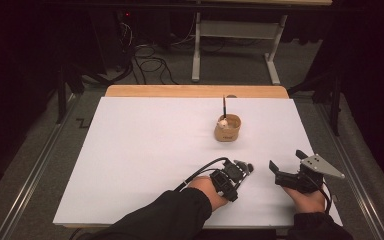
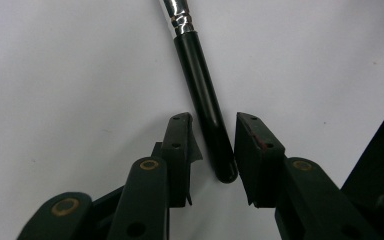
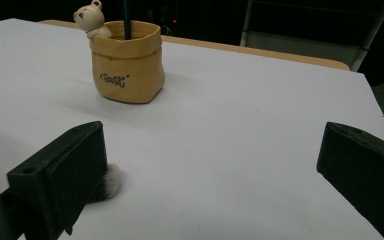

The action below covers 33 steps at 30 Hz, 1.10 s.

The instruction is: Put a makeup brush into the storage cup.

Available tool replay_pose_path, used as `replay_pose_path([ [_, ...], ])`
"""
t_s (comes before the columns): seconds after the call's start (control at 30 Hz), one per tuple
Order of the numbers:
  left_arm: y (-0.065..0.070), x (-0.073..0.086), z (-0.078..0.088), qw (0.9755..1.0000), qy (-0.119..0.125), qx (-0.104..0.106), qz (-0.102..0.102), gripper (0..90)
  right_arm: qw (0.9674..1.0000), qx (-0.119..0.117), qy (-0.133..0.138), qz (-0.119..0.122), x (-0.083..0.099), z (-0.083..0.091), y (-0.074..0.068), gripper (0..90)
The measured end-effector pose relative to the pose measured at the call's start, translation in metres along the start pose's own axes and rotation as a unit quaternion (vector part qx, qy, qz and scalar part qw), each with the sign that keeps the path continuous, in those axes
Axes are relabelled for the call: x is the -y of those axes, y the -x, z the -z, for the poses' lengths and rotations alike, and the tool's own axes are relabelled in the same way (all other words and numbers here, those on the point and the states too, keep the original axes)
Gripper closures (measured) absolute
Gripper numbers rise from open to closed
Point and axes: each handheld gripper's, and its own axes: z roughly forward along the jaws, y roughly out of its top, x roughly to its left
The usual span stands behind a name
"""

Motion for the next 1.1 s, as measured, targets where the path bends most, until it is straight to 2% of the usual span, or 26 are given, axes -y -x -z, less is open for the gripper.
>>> replay_pose_path([
  [0.23, 0.0005, -0.0011, -0.0015, 1.0, -0.008, 0.0, 0.001, 70.1, 1.0, -0.001, -0.001, -0.002, 0.0007, -0.001, 0.0002, 0.3],
  [0.6, 0.0004, -0.0021, -0.0019, 0.9998, -0.011, -0.016, 0.005, 77.7, 1.0, -0.002, -0.001, -0.002, 0.0011, -0.0011, 0.0012, 0.3],
  [0.77, 0.0, -0.002, -0.0019, 0.9998, -0.011, -0.016, 0.004, 78.9, 1.0, -0.001, -0.001, -0.003, 0.0012, -0.0009, 0.0009, 0.3],
  [1.1, 0.0013, -0.0003, -0.0018, 0.9996, -0.003, -0.024, -0.013, 79.6, 1.0, 0.0, 0.0, -0.004, 0.0013, -0.0012, 0.0008, 0.3],
])
